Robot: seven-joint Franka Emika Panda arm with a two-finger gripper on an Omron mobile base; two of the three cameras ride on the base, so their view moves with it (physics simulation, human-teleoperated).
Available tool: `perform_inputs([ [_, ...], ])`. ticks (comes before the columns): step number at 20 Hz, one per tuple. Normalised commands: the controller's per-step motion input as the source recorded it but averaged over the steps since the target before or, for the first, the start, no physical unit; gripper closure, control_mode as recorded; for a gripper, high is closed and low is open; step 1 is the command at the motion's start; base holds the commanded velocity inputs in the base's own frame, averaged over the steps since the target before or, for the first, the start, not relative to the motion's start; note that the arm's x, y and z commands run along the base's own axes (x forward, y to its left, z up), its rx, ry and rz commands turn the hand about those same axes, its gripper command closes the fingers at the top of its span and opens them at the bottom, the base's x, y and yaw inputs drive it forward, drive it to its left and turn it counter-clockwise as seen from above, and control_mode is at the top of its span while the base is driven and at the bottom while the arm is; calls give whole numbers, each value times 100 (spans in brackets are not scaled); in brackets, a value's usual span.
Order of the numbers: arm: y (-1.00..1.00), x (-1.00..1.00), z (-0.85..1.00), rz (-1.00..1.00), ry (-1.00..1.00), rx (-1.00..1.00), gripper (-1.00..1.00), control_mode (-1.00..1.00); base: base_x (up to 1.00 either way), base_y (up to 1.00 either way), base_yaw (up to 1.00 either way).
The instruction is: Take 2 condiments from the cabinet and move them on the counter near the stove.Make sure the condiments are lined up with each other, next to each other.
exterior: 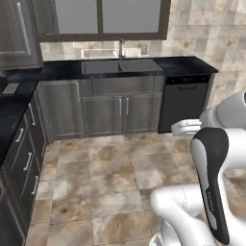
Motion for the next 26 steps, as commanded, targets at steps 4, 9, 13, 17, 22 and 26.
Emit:
perform_inputs([
  [4, 0, 0, 0, 0, 0, 0, -100, 100, 100, 0, 0],
  [9, 0, 0, 0, 0, 0, 0, -100, 100, 100, 0, 7],
  [13, 0, 0, 0, 0, 0, 0, -100, 100, 100, -1, 26],
  [17, 0, 0, 0, 0, 0, 0, -100, 100, 92, -6, 45],
  [22, 0, 0, 0, 0, 0, 0, -100, 100, 55, -5, 64],
  [26, 0, 0, 0, 0, 0, 0, -100, 100, 30, 0, 69],
])
